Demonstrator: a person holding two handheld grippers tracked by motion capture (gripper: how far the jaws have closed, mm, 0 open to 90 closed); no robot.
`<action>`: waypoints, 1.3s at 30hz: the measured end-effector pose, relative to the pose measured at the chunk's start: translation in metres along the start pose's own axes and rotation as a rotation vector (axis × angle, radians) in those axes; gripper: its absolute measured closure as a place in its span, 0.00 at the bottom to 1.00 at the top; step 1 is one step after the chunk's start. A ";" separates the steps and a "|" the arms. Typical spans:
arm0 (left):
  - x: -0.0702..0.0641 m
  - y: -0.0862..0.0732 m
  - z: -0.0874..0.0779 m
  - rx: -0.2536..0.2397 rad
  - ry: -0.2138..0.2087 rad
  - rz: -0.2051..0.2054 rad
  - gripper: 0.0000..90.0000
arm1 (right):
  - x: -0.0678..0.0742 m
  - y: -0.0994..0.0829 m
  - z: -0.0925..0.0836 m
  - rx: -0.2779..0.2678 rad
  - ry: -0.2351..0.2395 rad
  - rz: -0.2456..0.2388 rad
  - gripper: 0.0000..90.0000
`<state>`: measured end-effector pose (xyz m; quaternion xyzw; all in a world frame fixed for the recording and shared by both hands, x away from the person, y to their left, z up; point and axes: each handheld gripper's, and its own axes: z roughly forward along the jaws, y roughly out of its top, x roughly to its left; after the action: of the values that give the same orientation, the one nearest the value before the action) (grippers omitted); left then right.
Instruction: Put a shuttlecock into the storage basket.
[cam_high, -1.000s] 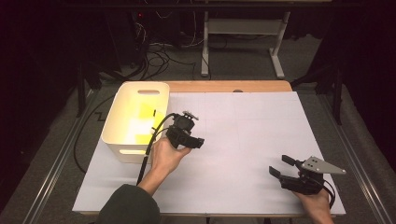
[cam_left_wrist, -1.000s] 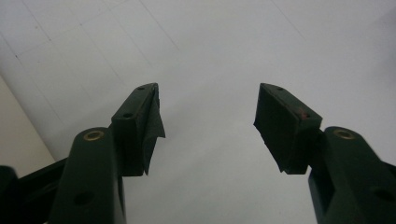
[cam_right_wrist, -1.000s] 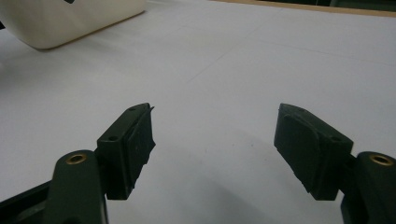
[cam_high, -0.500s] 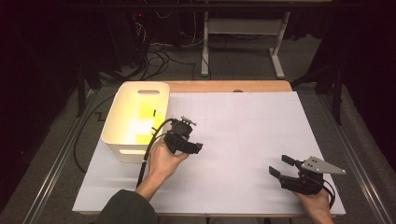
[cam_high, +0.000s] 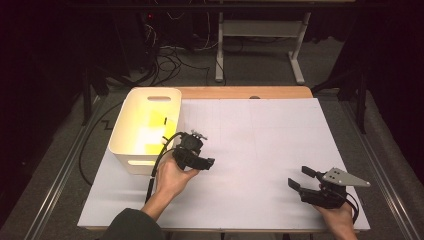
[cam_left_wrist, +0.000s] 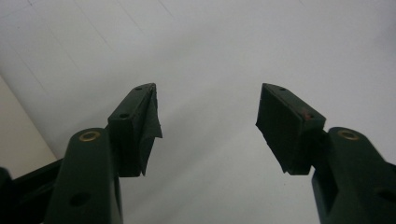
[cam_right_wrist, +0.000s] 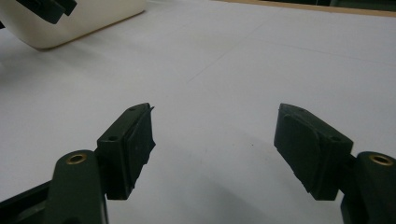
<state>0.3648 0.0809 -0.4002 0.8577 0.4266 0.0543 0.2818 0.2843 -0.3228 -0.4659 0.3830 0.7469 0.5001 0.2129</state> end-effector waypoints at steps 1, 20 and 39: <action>0.000 -0.001 0.000 -0.003 -0.001 -0.001 0.44 | 0.000 0.000 0.000 0.001 0.000 0.001 0.32; 0.001 -0.019 -0.005 -0.026 -0.005 0.007 0.44 | 0.000 -0.001 0.000 0.012 -0.001 0.002 0.32; 0.000 -0.039 -0.014 -0.063 -0.017 0.024 0.42 | 0.000 -0.001 0.000 0.014 -0.004 0.003 0.32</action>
<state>0.3327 0.1059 -0.4097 0.8539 0.4120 0.0638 0.3113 0.2837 -0.3232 -0.4665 0.3865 0.7495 0.4943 0.2111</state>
